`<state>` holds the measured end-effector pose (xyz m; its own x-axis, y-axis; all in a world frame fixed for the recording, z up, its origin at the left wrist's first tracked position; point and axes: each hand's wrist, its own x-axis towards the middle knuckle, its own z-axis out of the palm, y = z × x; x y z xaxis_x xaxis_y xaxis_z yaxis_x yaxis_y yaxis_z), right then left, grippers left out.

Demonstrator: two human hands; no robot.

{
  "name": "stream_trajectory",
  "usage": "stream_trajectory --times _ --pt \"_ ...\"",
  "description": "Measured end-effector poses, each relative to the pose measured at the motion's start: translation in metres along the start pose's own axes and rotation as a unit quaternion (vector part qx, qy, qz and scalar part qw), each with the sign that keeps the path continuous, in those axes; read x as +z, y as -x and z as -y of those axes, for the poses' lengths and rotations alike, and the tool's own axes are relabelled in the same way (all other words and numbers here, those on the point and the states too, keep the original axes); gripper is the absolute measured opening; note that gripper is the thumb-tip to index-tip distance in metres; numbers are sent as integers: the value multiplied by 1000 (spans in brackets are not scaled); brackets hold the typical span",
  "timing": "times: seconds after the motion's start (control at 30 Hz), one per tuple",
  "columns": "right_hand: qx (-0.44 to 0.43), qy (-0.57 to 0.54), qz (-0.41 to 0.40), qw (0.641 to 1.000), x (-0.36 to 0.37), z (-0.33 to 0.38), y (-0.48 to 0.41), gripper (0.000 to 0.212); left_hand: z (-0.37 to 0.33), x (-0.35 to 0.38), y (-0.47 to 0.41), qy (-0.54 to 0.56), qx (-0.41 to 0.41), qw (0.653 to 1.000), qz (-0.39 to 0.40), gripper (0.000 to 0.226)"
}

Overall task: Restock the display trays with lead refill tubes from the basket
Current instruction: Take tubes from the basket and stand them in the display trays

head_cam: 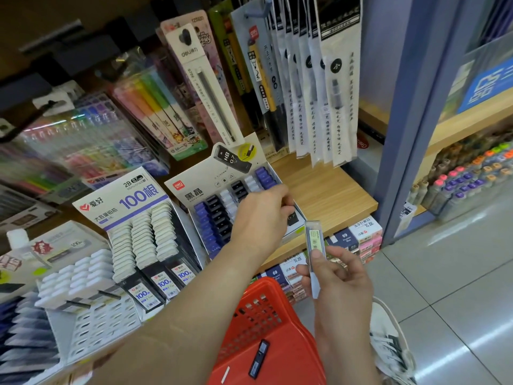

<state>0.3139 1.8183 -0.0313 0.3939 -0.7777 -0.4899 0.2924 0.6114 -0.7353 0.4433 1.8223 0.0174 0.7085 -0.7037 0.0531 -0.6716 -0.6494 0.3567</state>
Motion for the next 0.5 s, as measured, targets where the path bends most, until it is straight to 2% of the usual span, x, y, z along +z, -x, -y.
stream_trajectory --times 0.1,0.17,0.23,0.3,0.4,0.5 --pt "-4 1 -13 1000 -1 0 -1 15 -3 -3 2 -25 16 999 -26 9" --pt "-10 19 -12 1000 -2 1 1 12 -3 -9 12 0 61 997 -51 18" --pt "-18 48 8 999 0 4 3 9 -1 -18 35 43 99 993 -38 31" --pt "-34 68 37 996 2 8 7 13 5 -21 64 52 122 991 -10 29" --pt "-43 68 88 993 9 15 16 23 17 -26 100 110 58 991 -40 19" --pt "-42 92 170 980 17 17 29 16 21 -37 127 201 -31 978 -45 17"
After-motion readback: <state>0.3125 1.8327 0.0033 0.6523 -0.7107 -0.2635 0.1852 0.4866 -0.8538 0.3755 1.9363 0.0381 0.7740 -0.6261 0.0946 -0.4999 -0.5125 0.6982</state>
